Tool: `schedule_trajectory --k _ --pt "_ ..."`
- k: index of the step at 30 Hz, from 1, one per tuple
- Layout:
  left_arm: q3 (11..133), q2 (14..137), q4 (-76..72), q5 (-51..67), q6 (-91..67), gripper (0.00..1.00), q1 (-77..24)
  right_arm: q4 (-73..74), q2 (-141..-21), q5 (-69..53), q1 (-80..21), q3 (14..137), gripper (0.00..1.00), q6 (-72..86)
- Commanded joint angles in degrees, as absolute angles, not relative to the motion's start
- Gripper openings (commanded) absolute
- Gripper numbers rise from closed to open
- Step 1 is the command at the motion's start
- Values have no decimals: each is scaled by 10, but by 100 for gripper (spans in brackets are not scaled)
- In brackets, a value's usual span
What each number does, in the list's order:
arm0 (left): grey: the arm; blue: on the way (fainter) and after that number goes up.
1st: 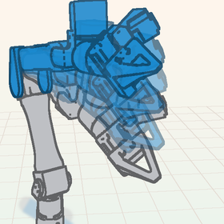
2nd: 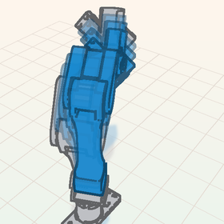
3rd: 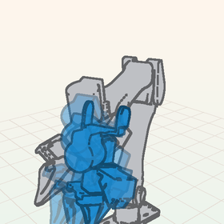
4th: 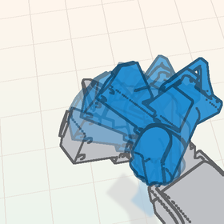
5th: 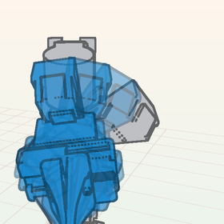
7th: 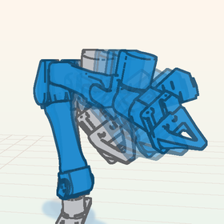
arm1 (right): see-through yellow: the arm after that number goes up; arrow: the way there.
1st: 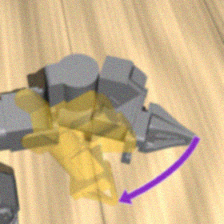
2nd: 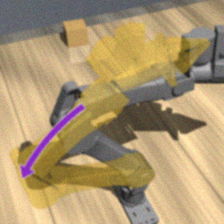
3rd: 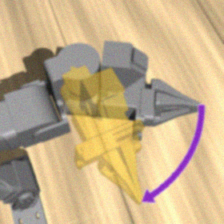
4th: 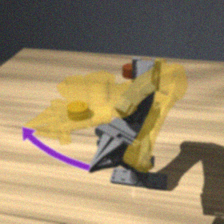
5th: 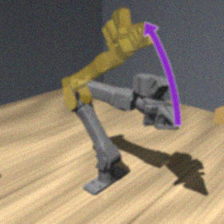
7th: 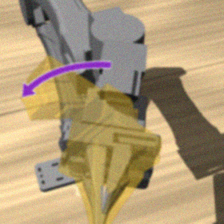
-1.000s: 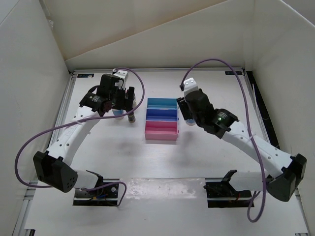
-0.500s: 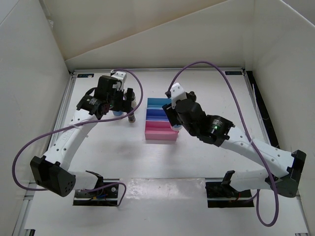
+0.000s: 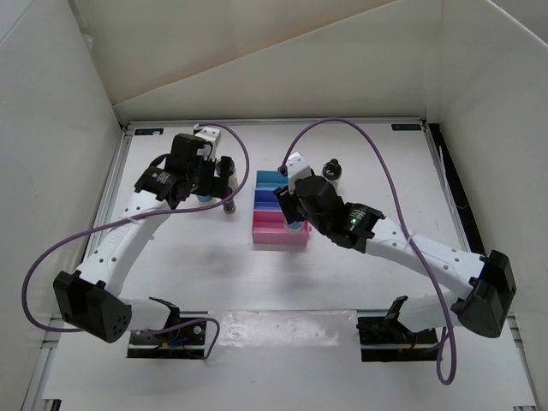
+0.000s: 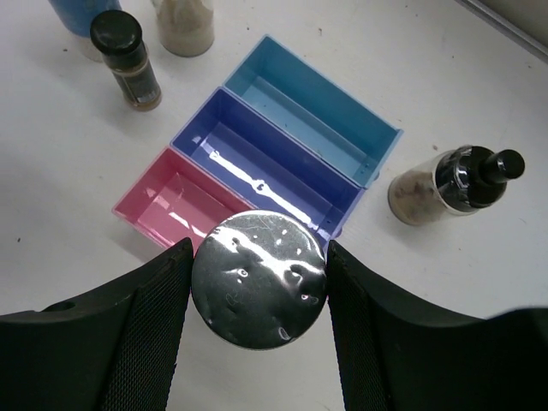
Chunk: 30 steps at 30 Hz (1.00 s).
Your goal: Organize the condiment bottles
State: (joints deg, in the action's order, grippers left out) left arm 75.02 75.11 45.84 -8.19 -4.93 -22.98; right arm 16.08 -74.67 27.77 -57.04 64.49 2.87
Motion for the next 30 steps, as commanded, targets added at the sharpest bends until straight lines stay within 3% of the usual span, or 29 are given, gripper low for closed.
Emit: schedule_trajectory --k 1,30 --pt "745 742 451 -89 -42 100 -228 47 -738 261 -557 629 0 25" --pt "729 770 429 -86 -43 100 -225 -14 -755 215 -522 542 0 49"
